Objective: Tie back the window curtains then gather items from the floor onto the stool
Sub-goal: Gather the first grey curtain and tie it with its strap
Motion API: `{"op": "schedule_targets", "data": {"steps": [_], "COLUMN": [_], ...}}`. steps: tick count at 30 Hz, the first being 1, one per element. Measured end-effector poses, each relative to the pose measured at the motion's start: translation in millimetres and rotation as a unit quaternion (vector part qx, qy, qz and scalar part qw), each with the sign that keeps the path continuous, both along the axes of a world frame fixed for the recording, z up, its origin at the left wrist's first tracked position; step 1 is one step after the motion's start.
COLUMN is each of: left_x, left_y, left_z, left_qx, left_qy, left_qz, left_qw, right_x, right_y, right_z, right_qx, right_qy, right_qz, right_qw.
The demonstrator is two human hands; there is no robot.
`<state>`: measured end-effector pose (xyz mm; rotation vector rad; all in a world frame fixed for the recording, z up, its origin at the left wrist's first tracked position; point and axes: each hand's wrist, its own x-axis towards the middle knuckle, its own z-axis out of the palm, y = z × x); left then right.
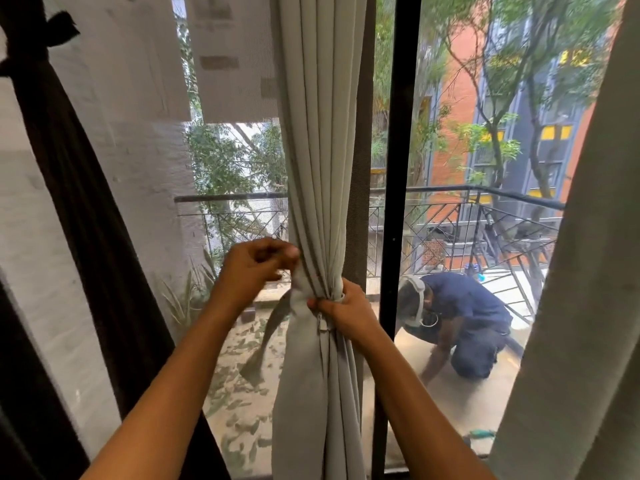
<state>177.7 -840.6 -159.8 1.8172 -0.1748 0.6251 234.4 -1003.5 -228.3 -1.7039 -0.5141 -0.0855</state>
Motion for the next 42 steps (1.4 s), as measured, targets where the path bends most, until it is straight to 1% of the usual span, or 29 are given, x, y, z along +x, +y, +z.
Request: {"op": "schedule_targets", "data": {"steps": [1, 2, 3, 4, 5, 6, 7, 8, 9, 10, 12, 13, 15, 16, 18, 20, 21, 25, 28, 33, 36, 37, 42], "left_x": [2, 7, 13, 20, 28, 36, 40, 44, 47, 50, 45, 37, 18, 11, 2, 3, 6, 13, 17, 20, 22, 23, 26], "left_y": [11, 24, 34, 40, 42, 41, 37, 34, 31, 31, 33, 32, 27, 22, 11, -1, -5, -18, -28, -39, -45, -46, -56], "left_z": [-1, -6, -12, -20, -30, -43, -55, -68, -79, -90, -96, -90, -72, -65, -54, -51, -52, -55, -55, -53, -53, -53, -44], "left_qx": [-0.046, -0.063, -0.055, -0.018, 0.041, 0.112, 0.167, 0.198, 0.213, 0.221, 0.208, 0.191, 0.158, 0.151, 0.175, 0.187, 0.174, 0.051, 0.01, -0.069, -0.109, -0.125, -0.22], "left_qy": [-0.026, -0.038, -0.032, -0.004, 0.04, 0.096, 0.155, 0.204, 0.233, 0.236, 0.215, 0.197, 0.144, 0.122, 0.106, 0.119, 0.127, 0.153, 0.162, 0.147, 0.152, 0.157, 0.178], "left_qz": [0.018, 0.039, 0.053, 0.06, 0.052, 0.026, -0.011, -0.052, -0.084, -0.099, -0.071, -0.048, -0.012, -0.009, 0.002, 0.012, 0.007, -0.015, -0.019, -0.014, 0.007, 0.011, -0.016], "left_qw": [0.998, 0.997, 0.997, 0.998, 0.997, 0.989, 0.974, 0.957, 0.945, 0.941, 0.951, 0.96, 0.977, 0.981, 0.979, 0.975, 0.977, 0.987, 0.987, 0.987, 0.982, 0.98, 0.959], "right_x": [2, 3, 4, 4, 4, 2, 1, 0, -1, -1, -1, -2, -2, -3, -9, -14, -17, -28, -31, -30, -22, -20, -20], "right_y": [-3, -6, -9, -12, -15, -17, -19, -21, -22, -23, -23, -22, -17, -13, -6, -2, -1, -4, -7, -18, -25, -29, -55], "right_z": [-1, -2, -2, -3, -2, -1, 0, 1, 1, 1, 0, -3, -12, -18, -31, -43, -47, -60, -64, -48, -41, -41, -50], "right_qx": [0.002, 0.004, 0.003, 0.003, 0.001, -0.002, -0.007, -0.011, -0.017, -0.021, -0.028, -0.045, -0.089, -0.104, -0.118, -0.124, -0.123, -0.114, -0.155, -0.118, -0.173, -0.192, -0.264], "right_qy": [0.008, 0.013, 0.016, 0.02, 0.021, 0.02, 0.016, 0.012, 0.008, 0.004, -0.024, -0.047, -0.098, -0.119, -0.147, -0.184, -0.215, -0.368, -0.444, -0.505, -0.546, -0.548, -0.507], "right_qz": [-0.004, -0.006, -0.006, -0.003, 0.002, 0.008, 0.014, 0.014, 0.007, -0.003, -0.053, -0.103, -0.2, -0.215, -0.201, -0.204, -0.211, -0.218, -0.223, -0.241, -0.201, -0.184, -0.11], "right_qw": [1.0, 1.0, 1.0, 1.0, 1.0, 1.0, 1.0, 1.0, 1.0, 1.0, 0.998, 0.993, 0.971, 0.964, 0.961, 0.954, 0.946, 0.897, 0.854, 0.82, 0.795, 0.793, 0.813]}}
